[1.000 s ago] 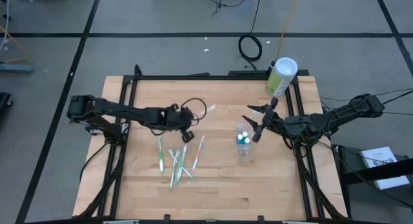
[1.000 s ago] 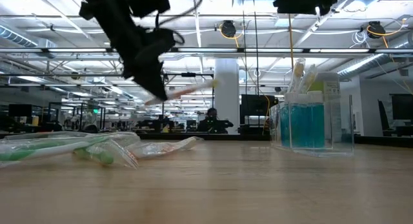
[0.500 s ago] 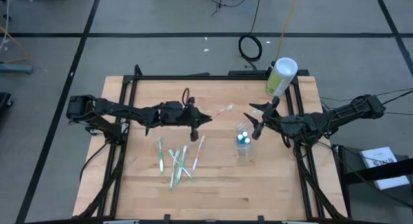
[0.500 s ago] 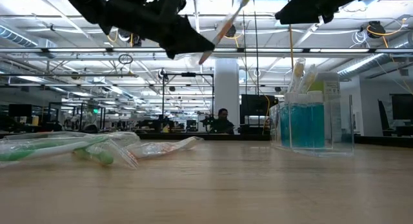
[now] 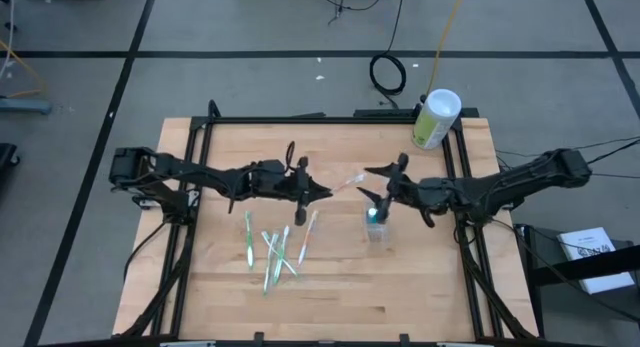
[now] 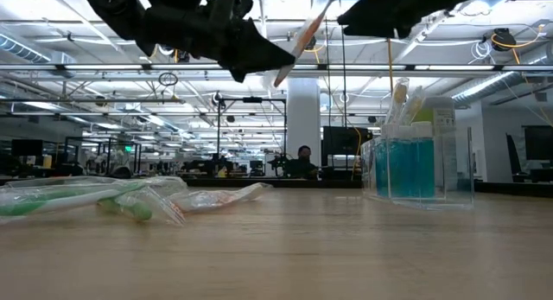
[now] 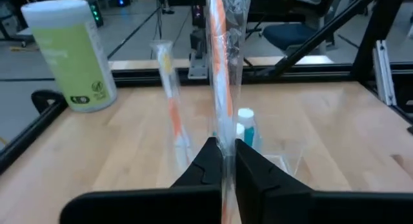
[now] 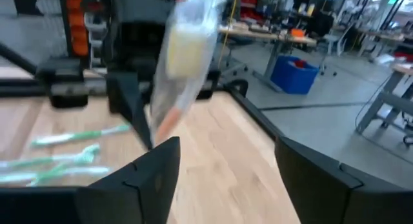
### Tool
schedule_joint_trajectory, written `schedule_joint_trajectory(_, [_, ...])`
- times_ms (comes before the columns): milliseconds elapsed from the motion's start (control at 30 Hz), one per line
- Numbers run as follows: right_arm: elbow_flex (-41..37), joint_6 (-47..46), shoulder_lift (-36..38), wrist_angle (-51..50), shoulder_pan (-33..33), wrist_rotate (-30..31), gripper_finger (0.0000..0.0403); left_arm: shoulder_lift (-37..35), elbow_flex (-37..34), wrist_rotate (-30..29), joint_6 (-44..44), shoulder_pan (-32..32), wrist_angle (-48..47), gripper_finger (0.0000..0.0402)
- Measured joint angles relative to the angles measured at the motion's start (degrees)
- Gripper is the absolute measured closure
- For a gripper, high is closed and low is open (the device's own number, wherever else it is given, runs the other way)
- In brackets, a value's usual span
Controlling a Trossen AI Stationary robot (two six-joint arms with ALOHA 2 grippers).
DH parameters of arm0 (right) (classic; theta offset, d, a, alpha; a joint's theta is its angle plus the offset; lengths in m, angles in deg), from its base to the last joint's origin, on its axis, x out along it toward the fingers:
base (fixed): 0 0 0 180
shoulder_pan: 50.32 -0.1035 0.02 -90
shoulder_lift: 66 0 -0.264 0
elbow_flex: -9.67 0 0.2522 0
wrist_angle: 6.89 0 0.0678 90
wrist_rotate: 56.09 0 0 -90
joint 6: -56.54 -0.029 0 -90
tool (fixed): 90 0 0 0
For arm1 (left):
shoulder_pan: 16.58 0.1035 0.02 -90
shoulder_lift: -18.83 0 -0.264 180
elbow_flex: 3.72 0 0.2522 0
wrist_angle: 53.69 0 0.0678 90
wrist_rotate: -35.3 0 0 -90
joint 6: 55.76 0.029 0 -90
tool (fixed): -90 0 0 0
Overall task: Pick & Place toothbrushing station
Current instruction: Put the orange toothbrush into the top of the transparent organizer
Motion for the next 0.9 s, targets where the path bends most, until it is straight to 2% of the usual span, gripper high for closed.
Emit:
schedule_joint_trajectory(133, [0.0,0.9,-0.8,5.1,0.2,0.0,0.0143,0.8,0.0,-0.2,-0.1,-1.0,0.2,0.0383])
schedule_joint_trajectory(300, [0.0,1.4,-0.3,7.0,-0.4,-0.2,0.0150,0.8,0.0,-0.4,0.6,-1.3,0.2,0.0395])
schedule_joint_trajectory(567, [0.0,-1.1,-0.3,9.8,-0.3,-12.3,0.0160,0.8,0.0,-0.6,0.6,-1.2,-0.2,0.0381])
schedule_joint_trajectory(733, [0.0,-1.5,-0.4,9.9,-0.3,-12.3,0.0160,0.7,0.0,-0.6,0.4,-1.2,-0.2,0.0396])
schedule_joint_trajectory(900, [0.0,-1.3,-0.7,10.3,-0.3,-12.2,0.0161,0.7,0.0,-0.6,0.4,-1.2,-0.2,0.0380])
